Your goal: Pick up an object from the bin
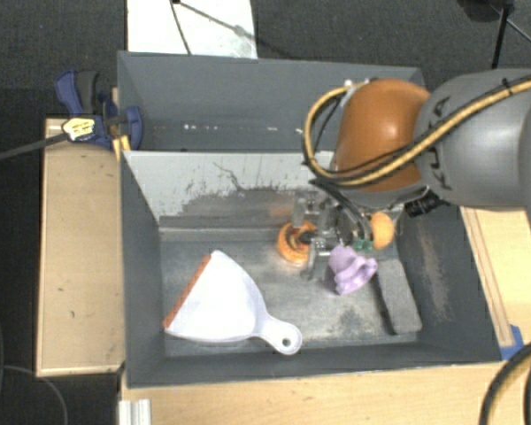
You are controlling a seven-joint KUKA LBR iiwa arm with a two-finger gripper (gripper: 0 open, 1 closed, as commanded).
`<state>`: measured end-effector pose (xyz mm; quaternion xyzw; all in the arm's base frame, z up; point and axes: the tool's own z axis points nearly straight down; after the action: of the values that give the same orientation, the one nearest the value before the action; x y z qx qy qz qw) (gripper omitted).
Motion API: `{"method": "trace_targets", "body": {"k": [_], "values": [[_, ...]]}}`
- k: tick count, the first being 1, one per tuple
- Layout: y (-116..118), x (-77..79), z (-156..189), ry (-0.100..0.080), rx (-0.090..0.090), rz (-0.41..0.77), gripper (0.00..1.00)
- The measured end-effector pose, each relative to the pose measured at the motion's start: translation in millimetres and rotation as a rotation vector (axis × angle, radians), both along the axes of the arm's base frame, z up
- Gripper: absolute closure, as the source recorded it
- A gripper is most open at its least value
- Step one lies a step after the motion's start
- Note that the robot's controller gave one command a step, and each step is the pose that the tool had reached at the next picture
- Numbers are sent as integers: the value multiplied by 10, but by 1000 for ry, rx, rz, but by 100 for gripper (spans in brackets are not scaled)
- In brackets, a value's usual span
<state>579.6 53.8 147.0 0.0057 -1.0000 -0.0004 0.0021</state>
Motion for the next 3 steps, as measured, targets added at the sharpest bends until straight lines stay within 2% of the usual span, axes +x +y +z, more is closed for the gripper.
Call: {"method": "trace_targets", "body": {"k": [1, 2, 3], "values": [[-2, 13, 48, -7, 0, -1, 0], [-269, 50, -92, -10, 3, 92, 0], [-602, 26, -414, -7, -3, 249, 0]]}}
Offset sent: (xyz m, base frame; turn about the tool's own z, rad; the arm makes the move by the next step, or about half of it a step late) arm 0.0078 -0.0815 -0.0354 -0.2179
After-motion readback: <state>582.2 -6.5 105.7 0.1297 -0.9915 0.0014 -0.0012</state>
